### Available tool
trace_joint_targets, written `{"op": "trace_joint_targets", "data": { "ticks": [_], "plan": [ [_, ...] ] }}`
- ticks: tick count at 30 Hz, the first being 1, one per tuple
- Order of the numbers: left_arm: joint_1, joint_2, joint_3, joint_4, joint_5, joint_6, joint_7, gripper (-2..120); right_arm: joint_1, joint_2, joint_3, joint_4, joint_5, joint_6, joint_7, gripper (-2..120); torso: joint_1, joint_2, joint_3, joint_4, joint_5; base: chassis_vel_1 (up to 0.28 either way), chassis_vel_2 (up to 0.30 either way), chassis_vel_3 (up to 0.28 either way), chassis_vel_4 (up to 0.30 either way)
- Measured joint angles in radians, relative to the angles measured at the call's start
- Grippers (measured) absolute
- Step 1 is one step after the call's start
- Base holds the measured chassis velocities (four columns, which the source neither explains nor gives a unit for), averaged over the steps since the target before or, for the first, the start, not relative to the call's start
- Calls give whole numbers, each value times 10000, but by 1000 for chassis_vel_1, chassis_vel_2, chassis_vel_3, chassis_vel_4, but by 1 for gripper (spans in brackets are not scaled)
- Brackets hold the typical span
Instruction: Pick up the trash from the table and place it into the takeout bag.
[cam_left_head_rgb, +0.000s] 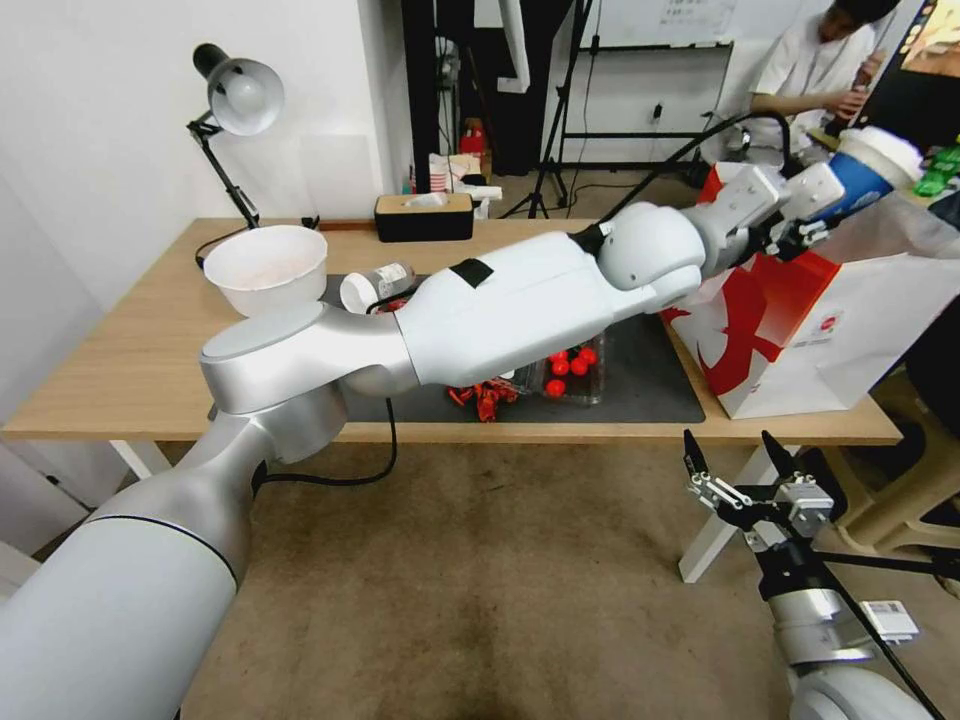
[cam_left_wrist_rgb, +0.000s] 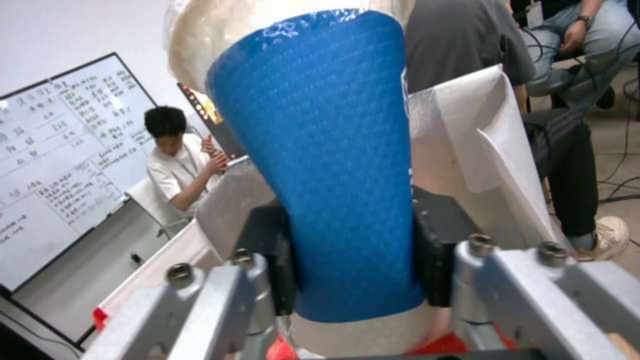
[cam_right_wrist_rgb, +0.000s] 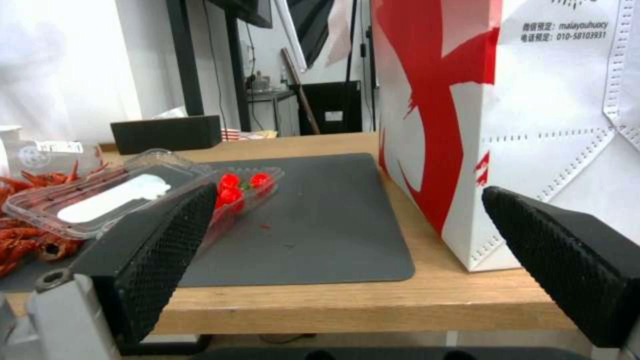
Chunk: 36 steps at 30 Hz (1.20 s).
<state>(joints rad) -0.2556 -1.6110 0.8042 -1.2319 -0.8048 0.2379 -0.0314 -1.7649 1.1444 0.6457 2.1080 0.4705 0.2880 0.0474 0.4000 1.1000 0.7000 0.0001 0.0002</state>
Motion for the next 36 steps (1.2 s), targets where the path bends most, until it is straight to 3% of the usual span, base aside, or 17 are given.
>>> {"op": "trace_joint_targets", "data": {
  "ticks": [4, 10, 15, 17, 20, 22, 23, 24, 25, 26, 27, 29, 30, 36],
  "plan": [
    [-1, 17, -14, -29, -138, 16, -68, 47, 0, -12, 23, -44, 10, 0, 0, 100, 0, 0, 0, 0, 0, 0, 0, 0, 0],
    [-33, 77, -265, -96, -361, 96, -369, 74, 25, 6, -22, -65, 16, 0, -10, 100, 1, 0, 0, -2, 0, 0, 0, 0, 0],
    [114, 410, -467, -401, -497, 164, -650, 89, 31, 2, -48, -48, 39, 0, -12, 100, 0, 0, 0, -3, 0, 0, 0, 0, 0],
    [437, 905, -650, -1010, -387, 153, -1045, 97, 58, 1, -75, -39, 60, 1, -13, 100, 0, 0, -1, -4, -3, 0, 0, 0, 0],
    [912, 1522, -918, -1773, -252, 78, -1467, 99, 79, 3, -100, -36, 61, 2, -14, 100, 0, 0, 0, 1, -5, 0, 0, 0, 0],
    [1685, 2736, -1430, -2921, -150, 8, -1713, 100, 101, -4, -116, -31, 61, 3, -15, 100, 0, 0, -1, -5, -5, 0, 0, 0, 0],
    [1685, 2736, -1430, -2921, -150, 8, -1713, 100, 101, -4, -116, -31, 61, 3, -15, 100, 0, 0, -1, -5, -5, 0, 0, 0, 0],
    [2079, 3341, -1678, -3435, -81, -15, -1693, 100, 89, -12, -115, -9, 59, 4, -15, 100, 0, -1, 0, -1, -6, 0, 0, 0, 0],
    [3080, 4600, -2414, -4920, 65, 145, -1457, 100, -31, -25, -114, 153, 35, 49, -22, 100, 2, 0, 0, 7, -10, 0, 0, 0, 0],
    [3080, 4600, -2414, -4920, 65, 145, -1457, 100, -31, -25, -114, 153, 35, 49, -22, 100, 2, 0, 0, 7, -10, 0, 0, 0, 0],
    [4537, 5484, -3494, -6271, 391, 512, -1293, 100, -113, -25, -116, 302, 11, 265, -22, 100, -2, 1, -3, 3, -12, 0, 0, 0, 0],
    [5849, 6008, -4529, -6961, 1047, 559, -1025, 100, -95, -11, -176, 317, -10, 271, -16, 100, -4, 1, -3, -6, -9, 0, 0, 0, 0],
    [5849, 6008, -4529, -6961, 1047, 559, -1025, 100, -95, -11, -176, 317, -10, 271, -16, 100, -4, 1, -3, -6, -9, 0, 0, 0, 0],
    [8715, 6799, -6366, -7930, 2036, 414, -859, 100, -106, 32, -337, 428, -204, 202, -13, 100, -1, 1, -2, 1, -9, 0, 0, 0, 0]
  ]
}}
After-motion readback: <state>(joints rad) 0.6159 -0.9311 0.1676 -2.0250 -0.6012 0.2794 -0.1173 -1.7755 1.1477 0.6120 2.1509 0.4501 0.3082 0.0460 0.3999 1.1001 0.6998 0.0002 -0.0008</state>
